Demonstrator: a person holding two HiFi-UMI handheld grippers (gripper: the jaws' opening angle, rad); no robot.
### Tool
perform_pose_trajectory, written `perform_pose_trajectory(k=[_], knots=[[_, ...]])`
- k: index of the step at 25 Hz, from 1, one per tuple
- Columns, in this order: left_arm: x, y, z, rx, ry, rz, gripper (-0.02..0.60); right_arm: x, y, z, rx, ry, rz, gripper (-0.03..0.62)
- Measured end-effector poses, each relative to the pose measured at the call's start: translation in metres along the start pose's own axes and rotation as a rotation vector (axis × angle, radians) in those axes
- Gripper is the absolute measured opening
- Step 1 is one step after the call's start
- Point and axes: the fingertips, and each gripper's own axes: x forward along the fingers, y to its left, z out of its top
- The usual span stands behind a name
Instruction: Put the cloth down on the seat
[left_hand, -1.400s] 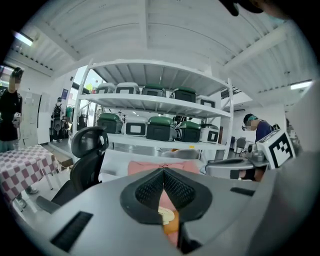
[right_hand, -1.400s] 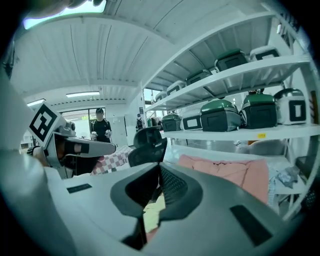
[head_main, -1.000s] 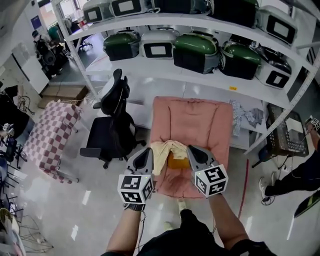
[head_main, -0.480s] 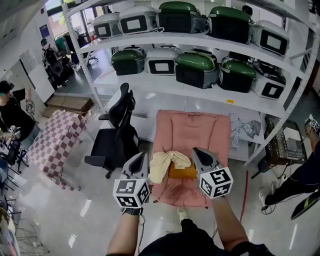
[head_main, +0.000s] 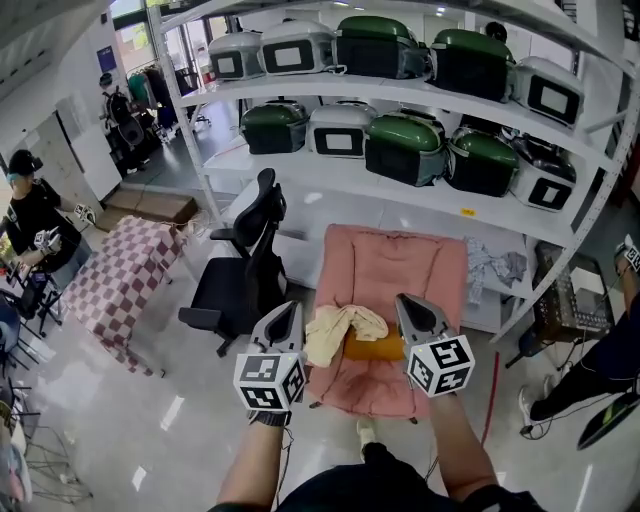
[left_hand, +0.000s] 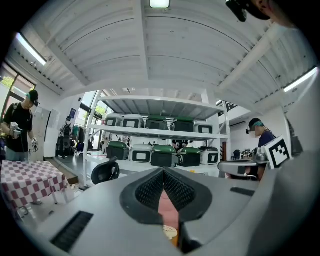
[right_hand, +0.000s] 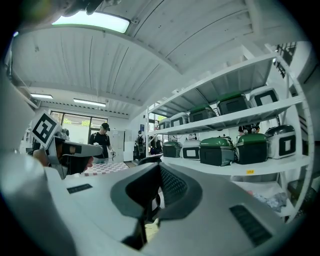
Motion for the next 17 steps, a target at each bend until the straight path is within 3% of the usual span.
perform_pose_trajectory(k=[17], knots=[[-0.018,-0.001,0.012,0.025,-0.027,0.003,0.006,-0.007,0.016,0.006,-0.02,-0.014,0.01,0.005]])
